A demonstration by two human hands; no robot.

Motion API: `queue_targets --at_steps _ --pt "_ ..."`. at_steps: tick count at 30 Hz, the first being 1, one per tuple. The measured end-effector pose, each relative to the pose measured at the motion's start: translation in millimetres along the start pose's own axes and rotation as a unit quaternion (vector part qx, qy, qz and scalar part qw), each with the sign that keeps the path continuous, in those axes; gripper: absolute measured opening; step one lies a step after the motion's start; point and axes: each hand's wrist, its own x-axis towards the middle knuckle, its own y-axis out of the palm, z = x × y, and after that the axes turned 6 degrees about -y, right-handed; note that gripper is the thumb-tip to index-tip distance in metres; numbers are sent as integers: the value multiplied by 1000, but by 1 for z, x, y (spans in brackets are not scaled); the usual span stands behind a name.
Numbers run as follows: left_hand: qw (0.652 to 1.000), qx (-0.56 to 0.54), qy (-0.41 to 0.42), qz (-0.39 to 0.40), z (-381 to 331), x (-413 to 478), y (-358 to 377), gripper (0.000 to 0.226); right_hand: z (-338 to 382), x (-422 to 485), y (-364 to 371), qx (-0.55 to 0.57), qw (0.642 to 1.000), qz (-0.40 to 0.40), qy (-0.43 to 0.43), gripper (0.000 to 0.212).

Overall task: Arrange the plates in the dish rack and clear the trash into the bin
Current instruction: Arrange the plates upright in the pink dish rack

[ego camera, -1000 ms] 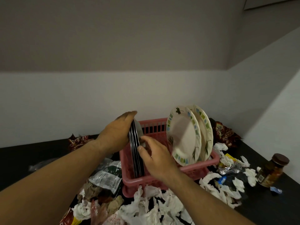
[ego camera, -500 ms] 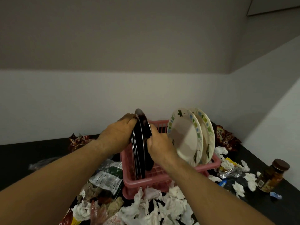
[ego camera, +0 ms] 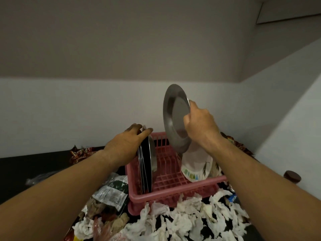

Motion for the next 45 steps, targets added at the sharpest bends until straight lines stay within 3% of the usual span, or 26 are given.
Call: queue_targets --at_steps 3,10,17,24,35,39,42,45 --pt "1000 22 6 17 -2 3 -3 85 -13 -14 11 -53 998 17 6 40" --pt "999 12 -5 35 -3 4 1 92 -34 -48 50 -38 994 80 57 33" --pt "999 6 -2 39 -3 4 0 92 -48 -71 71 11 994 86 64 38" --pt "999 15 4 33 -4 5 3 98 -60 -81 74 88 991 33 97 40" --pt "998 17 1 53 -7 5 3 106 -60 -82 78 105 989 40 99 32" --pt "999 18 0 51 -7 5 3 106 -54 -77 71 127 987 51 89 39" --pt "999 15 -2 50 -6 5 4 106 -40 -70 55 97 994 -8 38 52" --pt "999 4 0 45 -5 6 6 107 -14 -63 41 94 992 -71 -38 37"
